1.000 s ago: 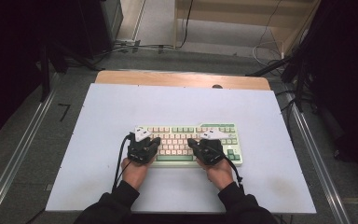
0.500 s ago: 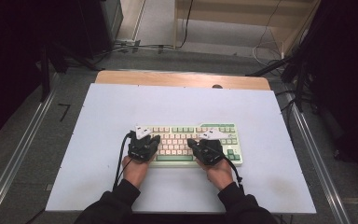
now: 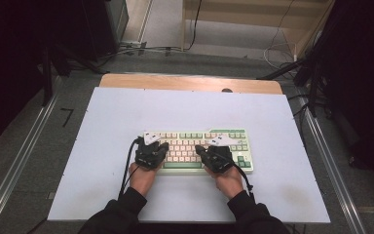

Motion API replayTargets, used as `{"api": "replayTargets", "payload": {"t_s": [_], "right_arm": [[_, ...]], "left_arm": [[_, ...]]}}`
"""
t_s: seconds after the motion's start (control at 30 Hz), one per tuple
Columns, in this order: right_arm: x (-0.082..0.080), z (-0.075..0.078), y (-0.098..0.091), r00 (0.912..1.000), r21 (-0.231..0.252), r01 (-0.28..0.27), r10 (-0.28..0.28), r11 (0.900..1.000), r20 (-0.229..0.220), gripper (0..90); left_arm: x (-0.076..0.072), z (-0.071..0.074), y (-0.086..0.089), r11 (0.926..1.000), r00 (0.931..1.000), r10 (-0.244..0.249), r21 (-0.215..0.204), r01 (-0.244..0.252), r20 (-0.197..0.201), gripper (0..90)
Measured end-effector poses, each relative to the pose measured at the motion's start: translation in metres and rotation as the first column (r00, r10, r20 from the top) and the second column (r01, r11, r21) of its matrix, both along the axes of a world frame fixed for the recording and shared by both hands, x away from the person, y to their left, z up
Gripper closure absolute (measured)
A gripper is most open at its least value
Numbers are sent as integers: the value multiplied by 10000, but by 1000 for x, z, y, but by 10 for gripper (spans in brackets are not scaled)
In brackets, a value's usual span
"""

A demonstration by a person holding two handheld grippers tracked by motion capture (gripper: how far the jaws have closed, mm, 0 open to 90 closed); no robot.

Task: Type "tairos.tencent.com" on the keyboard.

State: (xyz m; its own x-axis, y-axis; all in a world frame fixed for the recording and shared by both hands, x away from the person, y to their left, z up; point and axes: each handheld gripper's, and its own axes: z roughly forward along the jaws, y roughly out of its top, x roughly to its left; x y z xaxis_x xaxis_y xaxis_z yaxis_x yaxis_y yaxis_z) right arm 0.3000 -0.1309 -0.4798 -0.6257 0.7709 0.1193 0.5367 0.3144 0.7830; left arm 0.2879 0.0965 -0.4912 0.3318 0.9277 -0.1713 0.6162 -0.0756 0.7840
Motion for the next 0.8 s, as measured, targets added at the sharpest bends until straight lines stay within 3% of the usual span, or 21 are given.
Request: {"api": "replayTargets", "payload": {"t_s": [0.17,0.8], "right_arm": [[-1,0,1,10000,21,-47,47,10000,4,873],[-8,-8,17,9982,-171,-575,572,9982,-170,872]], "left_arm": [[-3,7,2,10000,9996,36,-86,-33,294,900],[-4,7,3,9998,9997,26,-212,-21,225,900]]}}
